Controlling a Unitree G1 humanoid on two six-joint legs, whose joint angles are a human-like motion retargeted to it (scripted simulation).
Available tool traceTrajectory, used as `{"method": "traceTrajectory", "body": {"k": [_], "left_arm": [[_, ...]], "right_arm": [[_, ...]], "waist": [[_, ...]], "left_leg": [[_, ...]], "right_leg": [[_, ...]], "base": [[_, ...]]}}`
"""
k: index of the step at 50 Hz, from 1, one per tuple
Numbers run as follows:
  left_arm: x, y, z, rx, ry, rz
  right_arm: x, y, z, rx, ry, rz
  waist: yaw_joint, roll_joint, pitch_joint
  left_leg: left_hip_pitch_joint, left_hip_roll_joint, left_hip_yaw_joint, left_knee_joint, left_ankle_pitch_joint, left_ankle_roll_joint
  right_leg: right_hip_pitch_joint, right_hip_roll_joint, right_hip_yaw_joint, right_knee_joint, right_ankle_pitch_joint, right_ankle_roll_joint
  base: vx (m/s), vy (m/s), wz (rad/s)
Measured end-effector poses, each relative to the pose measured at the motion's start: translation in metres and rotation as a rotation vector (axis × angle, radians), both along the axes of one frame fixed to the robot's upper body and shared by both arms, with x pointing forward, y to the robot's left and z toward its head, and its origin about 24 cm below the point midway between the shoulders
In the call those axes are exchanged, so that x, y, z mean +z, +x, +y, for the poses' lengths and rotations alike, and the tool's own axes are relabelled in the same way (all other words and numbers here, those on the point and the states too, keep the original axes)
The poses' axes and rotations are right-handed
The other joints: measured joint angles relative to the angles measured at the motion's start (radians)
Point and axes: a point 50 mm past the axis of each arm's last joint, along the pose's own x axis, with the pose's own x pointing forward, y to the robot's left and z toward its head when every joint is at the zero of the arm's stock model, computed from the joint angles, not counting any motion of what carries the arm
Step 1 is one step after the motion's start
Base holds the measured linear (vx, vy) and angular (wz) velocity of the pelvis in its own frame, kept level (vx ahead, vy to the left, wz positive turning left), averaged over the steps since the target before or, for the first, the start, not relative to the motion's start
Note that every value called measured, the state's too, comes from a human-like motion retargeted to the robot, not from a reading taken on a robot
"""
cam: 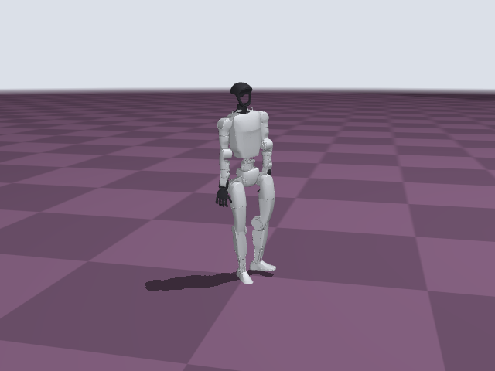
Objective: Upper body actions
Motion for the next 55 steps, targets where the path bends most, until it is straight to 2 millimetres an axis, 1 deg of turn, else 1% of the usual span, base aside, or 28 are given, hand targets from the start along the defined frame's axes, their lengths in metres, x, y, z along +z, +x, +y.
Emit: {"method": "traceTrajectory", "body": {"k": [5, 9, 10, 13, 15, 16, 18, 20, 22, 24, 26, 28, 30, 33, 35, 37, 38, 40, 42, 43, 45, 47, 48, 50, 52, 53, 55], "left_arm": [[0.0, 0.006, 0.002, 0.004, 0.001, -0.016], [-0.001, 0.021, 0.005, -0.004, 0.007, -0.062], [-0.001, 0.025, 0.006, -0.005, 0.008, -0.078], [0.0, 0.047, 0.008, -0.024, 0.009, -0.149], [0.001, 0.065, 0.009, -0.053, 0.016, -0.206], [0.002, 0.073, 0.009, -0.07, 0.02, -0.232], [0.004, 0.085, 0.007, -0.102, 0.024, -0.273], [0.004, 0.089, 0.003, -0.123, 0.024, -0.296], [0.004, 0.089, -0.001, -0.142, 0.017, -0.31], [0.004, 0.087, -0.002, -0.158, 0.012, -0.306], [0.003, 0.081, 0.0, -0.163, 0.024, -0.284], [0.001, 0.071, 0.003, -0.15, 0.046, -0.25], [0.0, 0.059, 0.006, -0.119, 0.063, -0.201], [0.0, 0.035, 0.011, -0.045, 0.074, -0.104], [0.001, 0.016, 0.012, 0.014, 0.071, -0.029], [0.002, 0.001, 0.013, 0.071, 0.067, 0.036], [0.002, -0.005, 0.015, 0.089, 0.074, 0.061], [0.003, -0.011, 0.019, 0.103, 0.093, 0.085], [0.003, -0.016, 0.022, 0.086, 0.1, 0.097], [0.004, -0.018, 0.023, 0.074, 0.098, 0.104], [0.004, -0.021, 0.024, 0.056, 0.095, 0.115], [0.004, -0.017, 0.025, 0.048, 0.088, 0.102], [0.004, -0.013, 0.026, 0.045, 0.086, 0.089], [0.003, -0.003, 0.029, 0.038, 0.089, 0.063], [0.003, 0.007, 0.03, 0.034, 0.096, 0.034], [0.003, 0.011, 0.03, 0.031, 0.096, 0.021], [0.003, 0.02, 0.028, 0.027, 0.086, -0.011]], "right_arm": [[0.001, 0.005, -0.003, 0.026, -0.013, -0.003], [0.002, 0.014, -0.009, 0.044, -0.037, -0.028], [0.002, 0.016, -0.011, 0.046, -0.043, -0.035], [0.003, 0.024, -0.017, 0.035, -0.066, -0.061], [0.004, 0.025, -0.022, 0.012, -0.082, -0.073], [0.005, 0.021, -0.025, -0.001, -0.089, -0.068], [0.006, 0.012, -0.031, -0.023, -0.11, -0.044], [0.008, -0.002, -0.036, -0.037, -0.139, -0.004], [0.01, -0.015, -0.039, -0.051, -0.171, 0.031], [0.011, -0.025, -0.041, -0.066, -0.194, 0.057], [0.012, -0.035, -0.042, -0.081, -0.202, 0.075], [0.012, -0.042, -0.041, -0.098, -0.204, 0.089], [0.013, -0.048, -0.04, -0.112, -0.204, 0.097], [0.013, -0.052, -0.039, -0.127, -0.203, 0.097], [0.013, -0.053, -0.041, -0.134, -0.203, 0.093], [0.012, -0.047, -0.04, -0.146, -0.203, 0.071], [0.011, -0.043, -0.038, -0.16, -0.204, 0.05], [0.008, -0.032, -0.035, -0.192, -0.192, -0.01], [0.007, -0.025, -0.032, -0.191, -0.168, -0.043], [0.006, -0.024, -0.032, -0.179, -0.16, -0.047], [0.006, -0.023, -0.032, -0.149, -0.162, -0.054], [0.006, -0.019, -0.032, -0.125, -0.165, -0.066], [0.006, -0.016, -0.031, -0.115, -0.159, -0.069], [0.005, -0.011, -0.027, -0.093, -0.136, -0.074], [0.004, -0.008, -0.023, -0.071, -0.119, -0.082], [0.003, -0.009, -0.022, -0.062, -0.116, -0.083], [0.003, -0.011, -0.02, -0.044, -0.117, -0.081]], "waist": [[0.008, 0.015, 0.019], [0.025, 0.024, 0.061], [0.029, 0.024, 0.072], [0.045, 0.024, 0.109], [0.06, 0.021, 0.133], [0.067, 0.02, 0.143], [0.089, 0.018, 0.155], [0.112, 0.013, 0.152], [0.119, 0.008, 0.141], [0.104, 0.005, 0.126], [0.082, 0.003, 0.107], [0.068, 0.002, 0.085], [0.07, 0.001, 0.064], [0.092, 0.015, 0.036], [0.101, 0.016, 0.016], [0.12, 0.014, 0.01], [0.126, 0.016, 0.014], [0.132, 0.029, 0.029], [0.124, 0.063, 0.027], [0.114, 0.087, 0.022], [0.097, 0.14, 0.023], [0.072, 0.154, 0.05], [0.06, 0.144, 0.07], [0.036, 0.135, 0.101], [0.03, 0.122, 0.116], [0.018, 0.119, 0.118], [0.007, 0.106, 0.124]], "left_leg": [[-0.017, 0.014, -0.016, 0.017, 0.001, -0.004], [-0.048, 0.036, -0.024, 0.051, 0.008, -0.011], [-0.06, 0.042, -0.027, 0.063, 0.01, -0.013], [-0.128, 0.052, -0.058, 0.122, 0.028, -0.016], [-0.17, 0.047, -0.083, 0.145, 0.042, -0.01], [-0.177, 0.045, -0.077, 0.141, 0.046, -0.009], [-0.179, 0.052, -0.019, 0.124, 0.034, -0.009], [-0.151, 0.089, 0.171, 0.101, 0.013, -0.038], [-0.123, 0.122, 0.346, 0.09, 0.011, -0.079], [-0.099, 0.146, 0.512, 0.091, 0.032, -0.101], [-0.075, 0.155, 0.647, 0.092, 0.069, -0.1], [-0.058, 0.154, 0.741, 0.087, 0.114, -0.083], [-0.058, 0.147, 0.777, 0.077, 0.162, -0.067], [-0.079, 0.13, 0.716, 0.036, 0.211, -0.099], [-0.102, 0.098, 0.635, 0.008, 0.202, -0.083], [-0.124, 0.082, 0.602, -0.001, 0.198, -0.061], [-0.126, 0.074, 0.574, -0.002, 0.19, -0.057], [-0.133, 0.073, 0.481, 0.011, 0.171, -0.055], [-0.133, 0.098, 0.458, 0.018, 0.163, -0.047], [-0.13, 0.116, 0.442, 0.02, 0.159, -0.044], [-0.125, 0.158, 0.373, 0.027, 0.155, -0.042], [-0.108, 0.155, 0.326, 0.025, 0.157, -0.034], [-0.094, 0.133, 0.312, 0.015, 0.16, -0.027], [-0.081, 0.112, 0.27, 0.008, 0.167, -0.016], [-0.076, 0.1, 0.242, 0.007, 0.172, -0.011], [-0.076, 0.096, 0.218, 0.008, 0.174, -0.008], [-0.076, 0.081, 0.177, 0.01, 0.178, -0.005]], "right_leg": [[-0.013, 0.002, 0.0, 0.012, 0.004, -0.004], [-0.017, -0.002, -0.023, 0.015, 0.007, -0.011], [-0.016, -0.006, -0.037, 0.012, 0.009, -0.013], [-0.016, -0.025, -0.098, 0.0, 0.008, -0.014], [-0.016, -0.041, -0.144, -0.008, 0.003, -0.015], [-0.011, -0.048, -0.175, -0.013, 0.001, -0.014], [-0.003, -0.063, -0.237, -0.024, -0.004, -0.013], [0.003, -0.08, -0.3, -0.031, -0.013, -0.009], [0.012, -0.096, -0.377, -0.043, -0.023, -0.001], [0.03, -0.112, -0.488, -0.057, -0.035, 0.013], [0.051, -0.123, -0.602, -0.065, -0.051, 0.033], [0.072, -0.133, -0.707, -0.065, -0.069, 0.056], [0.092, -0.139, -0.792, -0.062, -0.084, 0.08], [0.126, -0.117, -0.872, -0.054, -0.106, 0.11], [0.149, -0.118, -0.912, -0.044, -0.113, 0.129], [0.174, -0.128, -0.944, -0.028, -0.109, 0.132], [0.19, -0.133, -0.953, -0.014, -0.102, 0.126], [0.226, -0.146, -0.973, 0.028, -0.065, 0.112], [0.251, -0.153, -0.988, 0.093, 0.002, 0.055], [0.256, -0.151, -0.974, 0.137, 0.034, 0.002], [0.24, -0.162, -0.883, 0.272, 0.064, -0.126], [0.168, -0.205, -0.693, 0.455, 0.052, -0.118], [0.098, -0.207, -0.532, 0.539, 0.046, -0.095], [0.011, -0.143, -0.314, 0.623, 0.013, -0.049], [-0.032, -0.084, -0.2, 0.61, -0.029, -0.024], [-0.037, -0.062, -0.177, 0.577, -0.054, -0.017], [-0.043, -0.038, -0.154, 0.497, -0.112, -0.022]], "base": [[-0.01, 0.0, 0.0], [-0.11, -0.01, 0.12], [-0.18, 0.01, 0.44], [-0.25, 0.01, 0.83], [-0.33, 0.01, 1.4], [-0.34, 0.02, 1.71], [-0.34, 0.04, 1.88], [-0.32, 0.05, 2.06], [-0.29, 0.06, 2.44], [-0.29, 0.1, 2.82], [-0.25, 0.11, 2.85], [-0.28, 0.22, 2.56], [-0.24, 0.22, 2.09], [-0.16, 0.26, 1.52], [-0.1, 0.33, 1.11], [-0.1, 0.37, 0.8], [-0.17, 0.42, 0.95], [-0.19, 0.35, 1.23], [-0.11, 0.29, 1.58], [-0.04, 0.34, 1.68], [-0.01, 0.35, 1.6], [-0.06, 0.23, 1.63], [-0.12, 0.22, 1.69], [-0.14, 0.15, 1.68], [-0.08, 0.07, 1.56], [-0.02, 0.1, 1.7], [0.0, 0.05, 1.62]]}}
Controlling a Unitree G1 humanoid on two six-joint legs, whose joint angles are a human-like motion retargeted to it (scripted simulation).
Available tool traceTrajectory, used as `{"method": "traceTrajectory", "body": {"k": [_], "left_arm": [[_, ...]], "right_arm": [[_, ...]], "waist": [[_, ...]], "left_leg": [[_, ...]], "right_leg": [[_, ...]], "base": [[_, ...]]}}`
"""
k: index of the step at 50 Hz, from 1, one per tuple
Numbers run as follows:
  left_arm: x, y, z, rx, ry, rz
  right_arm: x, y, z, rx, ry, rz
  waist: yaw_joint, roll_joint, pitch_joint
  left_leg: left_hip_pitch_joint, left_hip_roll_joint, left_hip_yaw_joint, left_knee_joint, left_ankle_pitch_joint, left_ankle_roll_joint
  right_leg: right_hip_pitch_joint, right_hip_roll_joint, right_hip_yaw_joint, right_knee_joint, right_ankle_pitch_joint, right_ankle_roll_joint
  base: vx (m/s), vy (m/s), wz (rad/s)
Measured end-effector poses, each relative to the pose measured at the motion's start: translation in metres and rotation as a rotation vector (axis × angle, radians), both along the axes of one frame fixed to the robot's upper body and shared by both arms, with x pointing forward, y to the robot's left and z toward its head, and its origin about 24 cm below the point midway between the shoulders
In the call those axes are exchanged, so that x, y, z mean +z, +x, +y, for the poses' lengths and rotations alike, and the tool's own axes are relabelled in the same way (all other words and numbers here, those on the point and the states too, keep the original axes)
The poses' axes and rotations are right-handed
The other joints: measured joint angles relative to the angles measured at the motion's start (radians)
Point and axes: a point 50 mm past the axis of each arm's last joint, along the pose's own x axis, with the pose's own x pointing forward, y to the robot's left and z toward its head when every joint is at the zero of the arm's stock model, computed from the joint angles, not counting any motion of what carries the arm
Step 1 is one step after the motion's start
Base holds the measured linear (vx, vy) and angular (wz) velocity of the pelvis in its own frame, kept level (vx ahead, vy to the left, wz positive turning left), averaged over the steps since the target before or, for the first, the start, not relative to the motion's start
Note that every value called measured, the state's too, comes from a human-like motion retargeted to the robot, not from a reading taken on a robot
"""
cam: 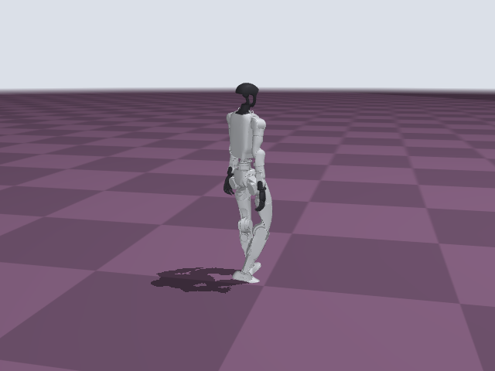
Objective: Upper body actions
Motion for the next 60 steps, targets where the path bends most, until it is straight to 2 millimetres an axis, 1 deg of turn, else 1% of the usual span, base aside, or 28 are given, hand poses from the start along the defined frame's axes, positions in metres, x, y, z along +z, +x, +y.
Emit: {"method": "traceTrajectory", "body": {"k": [3, 5, 6, 7, 8, 10, 12, 18, 22, 24, 25, 26, 30, 33, 35, 37, 38, 41, 43, 46, 48, 50, 52, 53, 55, 57, 58, 60], "left_arm": [[-0.001, 0.016, -0.003, -0.017, -0.026, -0.058], [-0.001, 0.025, -0.006, -0.032, -0.043, -0.095], [-0.001, 0.028, -0.006, -0.042, -0.05, -0.11], [-0.001, 0.03, -0.007, -0.052, -0.057, -0.121], [-0.001, 0.031, -0.006, -0.064, -0.061, -0.128], [-0.001, 0.03, -0.005, -0.105, -0.064, -0.12], [-0.001, 0.03, -0.004, -0.146, -0.06, -0.11], [0.0, 0.034, 0.003, -0.245, -0.048, -0.124], [0.001, 0.031, 0.005, -0.29, -0.059, -0.095], [0.001, 0.029, 0.006, -0.295, -0.067, -0.081], [0.001, 0.027, 0.005, -0.295, -0.069, -0.077], [0.0, 0.026, 0.004, -0.289, -0.07, -0.076], [-0.001, 0.019, -0.001, -0.236, -0.081, -0.071], [-0.002, 0.008, -0.004, -0.187, -0.085, -0.055], [-0.002, 0.001, -0.005, -0.164, -0.081, -0.043], [-0.002, -0.004, -0.004, -0.146, -0.072, -0.029], [-0.002, -0.006, -0.003, -0.137, -0.065, -0.02], [-0.002, -0.012, 0.001, -0.104, -0.046, 0.004], [-0.002, -0.014, 0.002, -0.079, -0.033, 0.005], [-0.003, -0.011, 0.004, -0.02, -0.016, -0.029], [-0.003, -0.011, 0.007, 0.004, -0.005, -0.045], [-0.003, -0.013, 0.01, 0.013, 0.011, -0.053], [-0.003, -0.012, 0.012, 0.018, 0.02, -0.061], [-0.003, -0.009, 0.012, 0.021, 0.019, -0.065], [-0.003, -0.005, 0.009, 0.027, 0.006, -0.065], [-0.003, 0.002, 0.002, 0.035, -0.013, -0.074], [-0.003, 0.006, -0.001, 0.037, -0.022, -0.086], [-0.003, 0.018, -0.007, 0.029, -0.035, -0.124]], "right_arm": [[0.0, -0.002, 0.003, 0.012, 0.008, 0.012], [-0.001, -0.002, 0.004, 0.012, 0.017, 0.017], [-0.001, -0.003, 0.006, 0.013, 0.021, 0.017], [-0.001, -0.004, 0.007, 0.016, 0.023, 0.018], [-0.001, -0.006, 0.008, 0.023, 0.024, 0.02], [-0.001, -0.014, 0.008, 0.028, 0.02, 0.045], [0.0, -0.019, 0.007, 0.036, 0.01, 0.066], [0.001, -0.028, 0.007, 0.054, -0.024, 0.067], [0.001, -0.03, 0.005, 0.06, -0.029, 0.082], [0.002, -0.026, 0.002, 0.063, -0.036, 0.081], [0.002, -0.024, 0.002, 0.062, -0.038, 0.076], [0.001, -0.02, 0.001, 0.058, -0.039, 0.065], [0.002, -0.007, -0.006, 0.049, -0.043, 0.023], [0.003, -0.005, -0.012, 0.037, -0.052, 0.015], [0.004, -0.004, -0.015, 0.01, -0.055, 0.017], [0.004, -0.006, -0.017, -0.032, -0.053, 0.024], [0.004, -0.007, -0.017, -0.056, -0.049, 0.029], [0.005, -0.013, -0.015, -0.115, -0.039, 0.053], [0.004, -0.015, -0.012, -0.14, -0.032, 0.066], [0.003, -0.008, -0.008, -0.12, -0.012, 0.064], [0.002, -0.004, -0.005, -0.087, 0.006, 0.061], [0.001, 0.001, -0.002, -0.049, 0.023, 0.058], [0.001, 0.008, -0.002, -0.005, 0.034, 0.05], [0.0, 0.013, -0.002, 0.017, 0.038, 0.042], [0.001, 0.023, -0.002, 0.045, 0.038, 0.019], [0.001, 0.034, -0.004, 0.048, 0.034, -0.013], [0.002, 0.038, -0.005, 0.043, 0.034, -0.029], [0.003, 0.048, -0.007, 0.023, 0.038, -0.061]], "waist": [[-0.012, -0.045, 0.015], [-0.019, -0.09, 0.028], [-0.017, -0.104, 0.035], [-0.01, -0.117, 0.037], [0.007, -0.128, 0.033], [-0.012, -0.133, 0.023], [0.042, -0.139, 0.019], [-0.03, -0.131, 0.028], [-0.076, -0.132, 0.021], [-0.08, -0.13, 0.025], [-0.078, -0.127, 0.03], [-0.082, -0.121, 0.037], [-0.088, -0.097, 0.036], [-0.077, -0.086, 0.009], [-0.069, -0.08, -0.008], [-0.056, -0.088, -0.022], [-0.05, -0.092, -0.028], [-0.01, -0.096, -0.047], [-0.017, -0.094, -0.05], [-0.025, -0.12, -0.053], [-0.035, -0.153, -0.059], [-0.04, -0.202, -0.058], [-0.031, -0.25, -0.049], [-0.022, -0.263, -0.046], [-0.012, -0.263, -0.052], [0.011, -0.232, -0.051], [0.021, -0.228, -0.043], [0.032, -0.224, -0.026]], "left_leg": [[0.008, -0.051, -0.05, -0.004, 0.005, 0.006], [0.023, -0.105, -0.081, -0.01, 0.007, 0.011], [0.031, -0.121, -0.097, -0.011, 0.008, 0.012], [0.036, -0.134, -0.11, -0.011, 0.008, 0.012], [0.034, -0.141, -0.112, -0.011, 0.008, 0.011], [0.026, -0.152, -0.174, -0.005, 0.014, 0.014], [0.019, -0.147, -0.142, -0.004, 0.011, 0.012], [0.015, -0.141, -0.15, -0.014, 0.012, 0.024], [0.015, -0.132, -0.059, -0.04, 0.003, 0.022], [0.017, -0.111, 0.028, -0.045, -0.01, 0.017], [0.02, -0.098, 0.073, -0.047, -0.018, 0.014], [0.025, -0.084, 0.114, -0.048, -0.026, 0.01], [0.047, -0.036, 0.281, -0.058, -0.06, -0.011], [0.071, -0.014, 0.398, -0.056, -0.09, -0.041], [0.089, -0.003, 0.459, -0.049, -0.104, -0.066], [0.112, -0.007, 0.511, -0.036, -0.113, -0.093], [0.126, -0.01, 0.536, -0.032, -0.113, -0.107], [0.173, 0.001, 0.612, -0.016, -0.088, -0.139], [0.192, 0.023, 0.596, 0.009, -0.046, -0.14], [0.239, 0.037, 0.652, 0.06, 0.05, -0.129], [0.262, 0.044, 0.656, 0.116, 0.128, -0.084], [0.275, 0.052, 0.619, 0.2, 0.19, 0.004], [0.254, 0.077, 0.524, 0.332, 0.21, 0.102], [0.226, 0.105, 0.471, 0.416, 0.202, 0.115], [0.146, 0.152, 0.34, 0.552, 0.15, 0.083], [-0.007, 0.14, 0.108, 0.641, 0.093, 0.013], [-0.045, 0.119, 0.061, 0.644, 0.064, 0.002], [-0.068, 0.104, 0.075, 0.593, 0.006, 0.014]], "right_leg": [[-0.01, 0.024, 0.056, -0.159, -0.045, 0.019], [-0.018, 0.033, 0.121, -0.278, -0.013, 0.059], [-0.022, 0.063, 0.173, -0.312, 0.03, 0.029], [-0.022, 0.073, 0.199, -0.328, 0.053, 0.022], [-0.015, 0.043, 0.172, -0.31, 0.033, 0.059], [-0.008, 0.021, 0.068, -0.317, 0.038, 0.066], [-0.002, 0.01, 0.103, -0.325, 0.038, 0.087], [-0.008, 0.027, 0.108, -0.349, 0.063, 0.074], [-0.059, 0.062, 0.193, -0.376, 0.076, 0.038], [-0.088, 0.067, 0.194, -0.382, 0.05, 0.023], [-0.093, 0.058, 0.156, -0.387, 0.033, 0.019], [-0.085, 0.034, 0.062, -0.397, 0.014, 0.021], [-0.019, -0.071, -0.383, -0.416, -0.035, 0.055], [0.042, -0.099, -0.683, -0.423, -0.021, 0.03], [0.078, -0.101, -0.815, -0.433, 0.006, 0.015], [0.1, -0.106, -0.884, -0.453, 0.049, 0.039], [0.101, -0.106, -0.893, -0.474, 0.102, 0.036], [0.054, -0.082, -0.752, -0.485, 0.117, -0.003], [0.035, -0.085, -0.691, -0.479, 0.118, -0.016], [0.019, -0.091, -0.617, -0.494, 0.129, -0.017], [0.006, -0.112, -0.547, -0.503, 0.139, -0.023], [-0.001, -0.155, -0.475, -0.511, 0.159, -0.029], [-0.005, -0.194, -0.399, -0.514, 0.174, -0.032], [-0.014, -0.201, -0.36, -0.514, 0.179, -0.035], [-0.038, -0.186, -0.301, -0.515, 0.183, -0.044], [-0.058, -0.135, -0.245, -0.522, 0.189, -0.059], [-0.063, -0.126, -0.216, -0.52, 0.191, -0.064], [-0.073, -0.117, -0.172, -0.512, 0.191, -0.071]], "base": [[0.01, 0.05, 1.45], [0.06, 0.01, 1.33], [0.09, -0.01, 1.03], [0.13, 0.0, 0.61], [0.15, 0.0, 0.72], [0.14, 0.0, 0.97], [0.04, -0.01, 0.12], [0.01, -0.01, -0.02], [-0.02, -0.02, -1.25], [0.05, -0.08, -2.34], [0.0, -0.06, -2.64], [-0.02, -0.06, -2.71], [0.09, -0.11, -3.09], [0.28, -0.15, -3.33], [0.34, -0.09, -2.87], [0.4, -0.14, -2.47], [0.49, -0.21, -2.28], [0.47, -0.16, -2.16], [0.5, -0.29, -1.39], [0.36, -0.24, -1.5], [0.44, -0.23, -1.43], [0.45, -0.21, -1.39], [0.39, -0.2, -1.54], [0.28, -0.12, -1.57], [0.23, -0.05, -1.5], [0.2, 0.01, -1.61], [0.17, 0.04, -1.5], [0.1, 0.07, -1.21]]}}
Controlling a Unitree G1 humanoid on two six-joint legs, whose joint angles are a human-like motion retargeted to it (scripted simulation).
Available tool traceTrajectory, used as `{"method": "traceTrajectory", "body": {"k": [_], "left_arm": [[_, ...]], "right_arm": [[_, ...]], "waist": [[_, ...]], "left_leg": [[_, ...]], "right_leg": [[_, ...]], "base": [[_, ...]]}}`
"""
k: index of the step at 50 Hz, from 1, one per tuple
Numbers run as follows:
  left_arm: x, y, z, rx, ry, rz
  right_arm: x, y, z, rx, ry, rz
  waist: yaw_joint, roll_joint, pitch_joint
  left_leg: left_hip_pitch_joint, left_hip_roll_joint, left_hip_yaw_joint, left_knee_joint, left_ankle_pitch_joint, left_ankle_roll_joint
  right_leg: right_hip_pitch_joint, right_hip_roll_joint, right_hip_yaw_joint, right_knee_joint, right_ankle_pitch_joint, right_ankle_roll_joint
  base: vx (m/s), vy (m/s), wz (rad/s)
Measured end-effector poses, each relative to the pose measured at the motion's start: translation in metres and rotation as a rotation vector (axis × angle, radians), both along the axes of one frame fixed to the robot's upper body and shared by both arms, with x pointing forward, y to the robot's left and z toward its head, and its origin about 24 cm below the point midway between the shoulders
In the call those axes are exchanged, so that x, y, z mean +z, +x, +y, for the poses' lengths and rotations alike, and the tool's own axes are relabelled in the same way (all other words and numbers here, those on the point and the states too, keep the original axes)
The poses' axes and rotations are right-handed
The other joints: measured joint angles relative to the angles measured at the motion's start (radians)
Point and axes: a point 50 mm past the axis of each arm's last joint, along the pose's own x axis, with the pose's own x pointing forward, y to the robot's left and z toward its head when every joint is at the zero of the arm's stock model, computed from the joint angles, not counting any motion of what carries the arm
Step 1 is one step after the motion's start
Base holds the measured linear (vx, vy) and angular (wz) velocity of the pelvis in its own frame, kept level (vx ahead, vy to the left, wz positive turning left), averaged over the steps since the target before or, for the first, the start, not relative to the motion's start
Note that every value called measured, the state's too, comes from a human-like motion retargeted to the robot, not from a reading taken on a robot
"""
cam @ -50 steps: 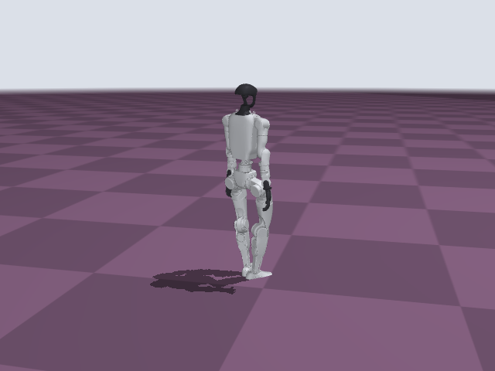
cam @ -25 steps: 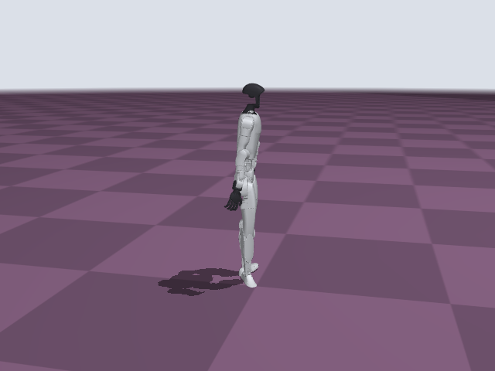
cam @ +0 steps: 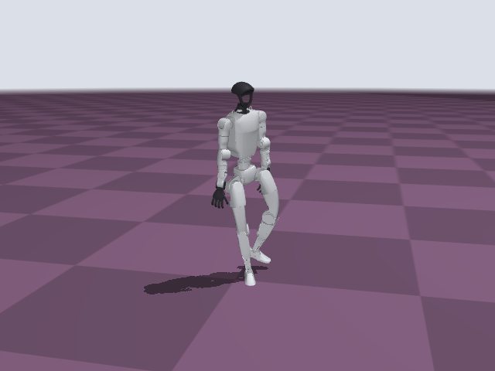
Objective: Upper body actions
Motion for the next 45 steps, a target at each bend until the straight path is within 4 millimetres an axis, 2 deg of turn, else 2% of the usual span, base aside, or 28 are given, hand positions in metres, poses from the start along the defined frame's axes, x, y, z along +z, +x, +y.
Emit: {"method": "traceTrajectory", "body": {"k": [3, 6, 7, 8, 9, 10, 12, 15, 17, 21, 25, 27, 29, 32, 35, 37, 40, 43, 45], "left_arm": [[0.001, 0.019, -0.009, -0.04, -0.016, -0.066], [0.001, 0.029, -0.018, -0.085, -0.032, -0.115], [0.001, 0.03, -0.021, -0.099, -0.038, -0.126], [0.001, 0.03, -0.023, -0.112, -0.043, -0.134], [0.001, 0.029, -0.025, -0.123, -0.049, -0.134], [0.0, 0.027, -0.027, -0.132, -0.055, -0.131], [0.0, 0.019, -0.027, -0.147, -0.067, -0.105], [-0.001, 0.016, -0.021, -0.2, -0.048, -0.089], [-0.001, 0.016, -0.018, -0.227, -0.032, -0.09], [-0.001, 0.007, -0.018, -0.207, -0.025, -0.06], [-0.001, 0.008, -0.016, -0.164, -0.043, -0.064], [-0.001, 0.011, -0.012, -0.157, -0.031, -0.067], [0.0, 0.013, -0.008, -0.144, -0.015, -0.074], [0.0, 0.013, -0.003, -0.114, -0.007, -0.082], [0.0, 0.013, 0.004, -0.103, 0.003, -0.076], [0.001, 0.014, 0.009, -0.096, 0.027, -0.071], [0.002, 0.02, 0.015, -0.065, 0.065, -0.075], [0.003, 0.03, 0.01, -0.026, 0.062, -0.102], [0.003, 0.034, 0.004, 0.001, 0.042, -0.119]], "right_arm": [[0.002, 0.01, -0.003, -0.034, 0.009, -0.038], [0.003, 0.015, -0.007, -0.031, -0.002, -0.055], [0.003, 0.016, -0.008, -0.02, -0.01, -0.057], [0.004, 0.016, -0.01, -0.003, -0.02, -0.054], [0.004, 0.015, -0.011, 0.02, -0.029, -0.044], [0.004, 0.015, -0.013, 0.047, -0.037, -0.031], [0.004, 0.01, -0.011, 0.096, -0.048, 0.006], [0.002, 0.002, -0.006, 0.09, -0.036, 0.014], [0.001, -0.006, -0.007, 0.075, -0.021, 0.032], [0.001, -0.025, -0.008, 0.044, -0.039, 0.096], [0.002, -0.039, -0.009, -0.049, -0.042, 0.129], [0.002, -0.044, -0.007, -0.098, -0.029, 0.141], [0.001, -0.048, -0.004, -0.133, -0.022, 0.143], [0.0, -0.05, -0.002, -0.116, -0.024, 0.14], [0.0, -0.046, -0.001, -0.042, -0.024, 0.133], [-0.001, -0.04, 0.0, 0.013, -0.024, 0.121], [-0.001, -0.025, 0.002, 0.081, -0.026, 0.086], [-0.001, -0.01, 0.0, 0.097, -0.032, 0.029], [0.0, -0.004, -0.004, 0.104, -0.041, -0.005]], "waist": [[0.019, 0.015, 0.019], [0.049, 0.071, 0.038], [0.058, 0.091, 0.046], [0.066, 0.104, 0.057], [0.05, 0.114, 0.054], [0.022, 0.124, 0.045], [-0.004, 0.123, 0.006], [-0.055, 0.137, 0.001], [-0.039, 0.134, 0.002], [-0.025, 0.139, -0.037], [-0.071, 0.145, -0.041], [-0.076, 0.139, -0.03], [-0.083, 0.132, -0.019], [-0.113, 0.115, -0.007], [-0.112, 0.099, 0.009], [-0.109, 0.095, 0.026], [-0.048, 0.082, 0.06], [0.034, 0.08, 0.09], [0.051, 0.073, 0.097]], "left_leg": [[-0.014, -0.045, 0.025, -0.142, -0.14, 0.009], [-0.038, -0.126, -0.14, -0.325, -0.199, -0.029], [-0.032, -0.153, -0.191, -0.391, -0.171, -0.016], [-0.021, -0.183, -0.23, -0.445, -0.074, 0.048], [-0.011, -0.202, -0.289, -0.462, -0.077, 0.05], [-0.003, -0.216, -0.356, -0.462, -0.13, 0.022], [0.022, -0.16, -0.142, -0.474, -0.113, 0.005], [0.044, -0.193, -0.255, -0.489, -0.136, 0.004], [0.064, -0.19, -0.209, -0.498, -0.135, 0.002], [0.053, -0.188, -0.227, -0.498, -0.137, -0.009], [0.027, -0.181, -0.307, -0.479, -0.127, -0.017], [0.019, -0.181, -0.349, -0.464, -0.116, -0.024], [0.006, -0.179, -0.396, -0.441, -0.107, -0.033], [-0.03, -0.198, -0.51, -0.398, -0.093, -0.043], [-0.063, -0.217, -0.601, -0.369, -0.076, -0.051], [-0.075, -0.231, -0.675, -0.372, -0.055, -0.057], [-0.09, -0.255, -0.754, -0.395, -0.01, -0.068], [-0.123, -0.261, -0.77, -0.412, -0.002, -0.034], [-0.153, -0.251, -0.711, -0.426, -0.046, 0.011]], "right_leg": [[-0.009, 0.019, 0.056, 0.016, -0.004, -0.005], [0.013, 0.087, 0.112, 0.021, -0.009, -0.009], [0.027, 0.11, 0.132, 0.022, -0.011, -0.008], [0.045, 0.122, 0.156, 0.023, -0.012, -0.006], [0.056, 0.13, 0.163, 0.025, -0.018, -0.003], [0.064, 0.135, 0.16, 0.028, -0.026, 0.0], [0.052, 0.137, 0.194, 0.032, -0.03, 0.004], [0.076, 0.142, 0.177, 0.037, -0.048, 0.016], [0.09, 0.143, 0.192, 0.051, -0.066, 0.019], [0.075, 0.138, 0.173, 0.131, -0.129, 0.029], [0.074, 0.136, 0.179, 0.194, -0.163, 0.012], [0.069, 0.168, 0.311, 0.22, -0.166, -0.009], [0.064, 0.203, 0.484, 0.243, -0.16, 0.002], [0.077, 0.239, 0.73, 0.253, -0.149, 0.073], [0.101, 0.246, 0.846, 0.255, -0.156, 0.139], [0.118, 0.247, 0.795, 0.241, -0.177, 0.119], [0.136, 0.224, 0.623, 0.196, -0.185, 0.06], [0.139, 0.202, 0.525, 0.168, -0.182, 0.065], [0.14, 0.169, 0.416, 0.15, -0.188, 0.071]], "base": [[0.11, 0.12, -1.09], [0.2, 0.14, -1.37], [0.2, 0.1, -1.46], [0.2, 0.11, -1.16], [0.21, 0.12, -0.69], [0.24, 0.15, -0.54], [0.24, 0.16, -0.47], [0.13, 0.13, 0.06], [0.11, 0.11, -0.29], [0.11, 0.13, 0.23], [-0.01, 0.05, 1.47], [-0.02, -0.03, 1.7], [0.0, -0.05, 2.06], [-0.02, -0.1, 2.48], [-0.09, -0.11, 2.21], [-0.19, -0.14, 2.16], [-0.31, -0.16, 1.5], [-0.45, -0.17, 1.81], [-0.45, -0.13, 2.83]]}}
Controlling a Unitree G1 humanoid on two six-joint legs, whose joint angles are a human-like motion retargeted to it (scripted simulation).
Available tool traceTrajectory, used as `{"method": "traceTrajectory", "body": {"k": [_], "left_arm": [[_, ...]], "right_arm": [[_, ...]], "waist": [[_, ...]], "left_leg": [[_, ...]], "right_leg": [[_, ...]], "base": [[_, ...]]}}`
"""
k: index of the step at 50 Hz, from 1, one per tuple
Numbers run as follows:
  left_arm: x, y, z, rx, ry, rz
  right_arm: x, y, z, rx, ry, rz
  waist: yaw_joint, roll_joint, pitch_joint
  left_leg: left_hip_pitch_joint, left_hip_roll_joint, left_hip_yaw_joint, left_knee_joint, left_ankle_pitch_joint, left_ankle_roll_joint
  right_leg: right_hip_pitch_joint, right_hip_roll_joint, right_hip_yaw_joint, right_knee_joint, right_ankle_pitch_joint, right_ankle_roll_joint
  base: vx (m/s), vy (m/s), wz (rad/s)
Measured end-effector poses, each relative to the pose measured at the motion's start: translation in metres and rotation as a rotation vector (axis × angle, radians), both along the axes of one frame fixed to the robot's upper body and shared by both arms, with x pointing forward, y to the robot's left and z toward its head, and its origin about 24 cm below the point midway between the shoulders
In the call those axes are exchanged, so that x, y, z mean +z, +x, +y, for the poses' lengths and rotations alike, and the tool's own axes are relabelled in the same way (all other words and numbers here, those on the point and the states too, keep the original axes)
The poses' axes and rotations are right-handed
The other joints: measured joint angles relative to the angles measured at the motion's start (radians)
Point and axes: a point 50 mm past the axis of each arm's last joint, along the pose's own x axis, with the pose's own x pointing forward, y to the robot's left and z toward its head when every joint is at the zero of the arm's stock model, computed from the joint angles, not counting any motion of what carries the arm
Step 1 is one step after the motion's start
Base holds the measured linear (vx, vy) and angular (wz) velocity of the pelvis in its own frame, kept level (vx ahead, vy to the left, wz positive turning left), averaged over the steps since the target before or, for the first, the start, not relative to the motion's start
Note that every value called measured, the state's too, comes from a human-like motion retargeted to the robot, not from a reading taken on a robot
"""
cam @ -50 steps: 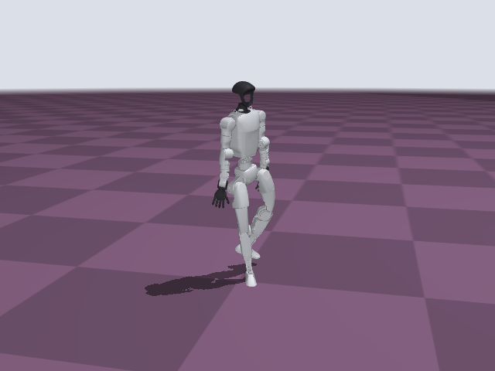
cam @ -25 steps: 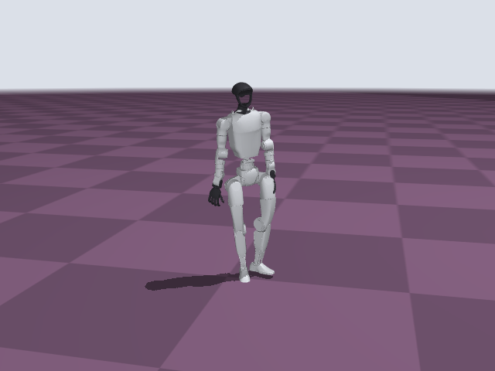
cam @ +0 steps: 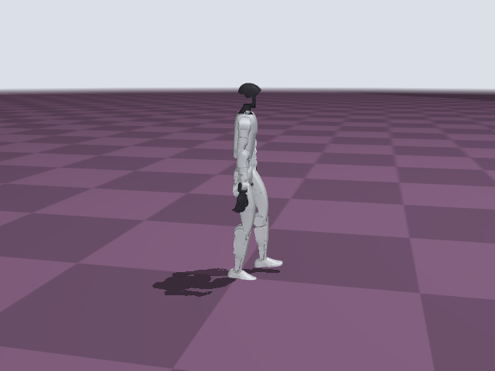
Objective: Upper body actions
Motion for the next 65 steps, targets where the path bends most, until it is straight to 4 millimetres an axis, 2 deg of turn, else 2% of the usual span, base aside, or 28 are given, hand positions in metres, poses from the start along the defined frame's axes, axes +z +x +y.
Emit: {"method": "traceTrajectory", "body": {"k": [5, 10, 11, 13, 16, 18, 20, 23, 25, 28, 30, 32, 35, 37, 40, 43, 48, 51, 55, 60, 65], "left_arm": [[0.0, 0.004, -0.008, 0.015, -0.009, -0.018], [0.001, 0.014, -0.015, 0.027, 0.007, -0.056], [0.001, 0.017, -0.016, 0.022, 0.004, -0.068], [0.002, 0.021, -0.017, 0.009, 0.004, -0.088], [0.003, 0.022, -0.016, -0.003, 0.028, -0.093], [0.002, 0.02, -0.014, 0.0, 0.041, -0.082], [0.001, 0.015, -0.015, 0.017, 0.046, -0.063], [0.0, 0.005, -0.017, 0.066, 0.04, -0.022], [-0.001, -0.001, -0.017, 0.091, 0.043, 0.001], [-0.002, -0.012, -0.012, 0.113, 0.057, 0.027], [-0.004, -0.025, -0.007, 0.135, 0.07, 0.057], [-0.005, -0.05, -0.002, 0.172, 0.079, 0.123], [-0.003, -0.083, 0.001, 0.23, 0.081, 0.25], [0.0, -0.091, 0.003, 0.253, 0.079, 0.299], [0.0, -0.081, 0.008, 0.246, 0.07, 0.292], [0.0, -0.062, 0.013, 0.203, 0.068, 0.229], [0.0, -0.027, 0.017, 0.145, 0.07, 0.108], [0.001, -0.01, 0.016, 0.132, 0.065, 0.05], [0.003, 0.005, 0.009, 0.105, 0.035, 0.011], [0.003, 0.008, 0.003, 0.046, 0.027, 0.021], [0.002, -0.003, 0.005, -0.033, 0.051, 0.073]], "right_arm": [[0.002, -0.003, -0.008, 0.01, -0.061, -0.016], [0.002, -0.027, -0.011, -0.032, -0.072, 0.048], [0.002, -0.033, -0.009, -0.037, -0.074, 0.063], [0.001, -0.044, -0.007, -0.046, -0.082, 0.094], [0.001, -0.064, 0.002, -0.065, -0.079, 0.158], [0.001, -0.077, 0.008, -0.089, -0.065, 0.211], [0.001, -0.086, 0.015, -0.118, -0.046, 0.255], [0.0, -0.085, 0.019, -0.131, -0.012, 0.274], [-0.001, -0.077, 0.02, -0.114, 0.003, 0.241], [-0.003, -0.049, 0.014, -0.016, 0.001, 0.156], [-0.003, -0.026, 0.01, 0.069, -0.014, 0.1], [-0.003, -0.011, 0.012, 0.128, -0.014, 0.047], [-0.004, 0.003, 0.019, 0.156, 0.028, -0.031], [-0.004, 0.007, 0.023, 0.134, 0.053, -0.061], [-0.004, 0.007, 0.025, 0.08, 0.072, -0.058], [-0.006, -0.008, 0.024, 0.045, 0.085, -0.003], [-0.006, -0.031, 0.023, 0.075, 0.049, 0.077], [-0.005, -0.034, 0.023, 0.121, 0.027, 0.103], [-0.005, -0.028, 0.019, 0.159, -0.008, 0.108], [-0.005, -0.015, 0.022, 0.114, 0.009, 0.053], [-0.006, -0.004, 0.03, 0.062, 0.059, 0.01]], "waist": [[-0.038, -0.003, -0.015], [-0.047, -0.024, -0.049], [-0.043, -0.028, -0.057], [-0.044, -0.032, -0.079], [-0.06, -0.043, -0.116], [-0.049, -0.041, -0.137], [-0.028, -0.04, -0.161], [0.035, -0.07, -0.178], [0.09, -0.073, -0.165], [0.206, -0.1, -0.127], [0.227, -0.11, -0.126], [0.174, -0.107, -0.151], [0.047, -0.09, -0.192], [-0.025, -0.067, -0.194], [-0.085, -0.022, -0.161], [-0.106, 0.019, -0.125], [-0.129, 0.01, -0.082], [-0.142, 0.012, -0.053], [-0.166, 0.018, -0.016], [-0.17, 0.009, 0.006], [-0.154, -0.009, 0.01]], "left_leg": [[-0.039, 0.113, 0.445, -0.022, -0.137, 0.056], [0.063, 0.223, 1.105, 0.002, -0.178, 0.002], [0.089, 0.222, 1.181, 0.004, -0.174, 0.01], [0.116, 0.217, 1.266, 0.018, -0.167, 0.033], [0.151, 0.206, 1.3, 0.052, -0.153, 0.051], [0.186, 0.185, 1.288, 0.025, -0.126, 0.021], [0.245, 0.148, 1.397, -0.022, -0.045, 0.002], [0.183, 0.125, 1.244, -0.038, -0.027, 0.012], [0.182, 0.1, 1.175, -0.054, -0.047, 0.02], [0.203, 0.085, 1.17, -0.065, -0.056, 0.006], [0.196, 0.086, 1.147, -0.063, -0.065, -0.002], [0.192, 0.084, 1.117, -0.064, -0.075, 0.003], [0.169, 0.104, 1.039, -0.045, -0.083, 0.007], [0.159, 0.129, 0.989, -0.035, -0.088, 0.012], [0.152, 0.182, 0.904, -0.02, -0.088, 0.014], [0.153, 0.245, 0.821, 0.005, -0.081, 0.003], [0.157, 0.242, 0.716, -0.003, -0.056, 0.001], [0.157, 0.24, 0.657, -0.01, -0.045, 0.012], [0.16, 0.235, 0.593, -0.02, -0.029, 0.025], [0.169, 0.208, 0.538, -0.049, 0.0, 0.022], [0.184, 0.17, 0.495, -0.084, 0.021, 0.007]], "right_leg": [[0.017, -0.047, -0.286, -0.048, -0.031, 0.013], [0.058, -0.112, -0.648, -0.082, -0.074, 0.058], [0.069, -0.121, -0.719, -0.084, -0.083, 0.073], [0.095, -0.133, -0.866, -0.09, -0.1, 0.106], [0.135, -0.13, -1.043, -0.103, -0.119, 0.148], [0.16, -0.108, -1.119, -0.109, -0.131, 0.171], [0.179, -0.085, -1.184, -0.112, -0.138, 0.191], [0.199, -0.083, -1.241, -0.129, -0.132, 0.211], [0.221, -0.066, -1.272, -0.133, -0.129, 0.214], [0.246, -0.07, -1.238, -0.141, -0.121, 0.207], [0.257, -0.069, -1.203, -0.143, -0.11, 0.189], [0.268, -0.058, -1.125, -0.126, -0.091, 0.169], [0.281, -0.041, -1.048, -0.08, -0.033, 0.135], [0.291, -0.021, -1.032, -0.038, 0.026, 0.095], [0.291, -0.003, -0.973, 0.07, 0.124, 0.004], [0.255, -0.007, -0.875, 0.234, 0.196, -0.076], [0.095, 0.022, -0.537, 0.397, 0.18, 0.01], [0.061, 0.028, -0.472, 0.393, 0.14, -0.007], [0.013, 0.026, -0.401, 0.364, 0.077, -0.035], [-0.064, 0.055, -0.222, 0.307, -0.011, -0.009], [-0.091, 0.047, -0.183, 0.188, -0.133, 0.013]], "base": [[-0.47, -0.06, 3.61], [-0.52, 0.04, 3.74], [-0.39, 0.02, 3.59], [-0.41, 0.11, 3.69], [-0.31, 0.18, 3.61], [-0.17, 0.2, 2.92], [-0.16, 0.25, 2.53], [-0.09, 0.28, 1.71], [-0.08, 0.31, 0.85], [-0.12, 0.21, -0.05], [-0.06, 0.29, 0.37], [0.1, 0.21, 1.28], [0.09, 0.26, 1.77], [-0.08, 0.09, 1.79], [-0.12, 0.11, 1.75], [0.02, 0.0, 1.79], [0.02, -0.06, 1.62], [-0.04, -0.09, 1.29], [-0.04, -0.08, 1.2], [-0.01, -0.09, 0.84], [0.03, -0.11, 0.54]]}}
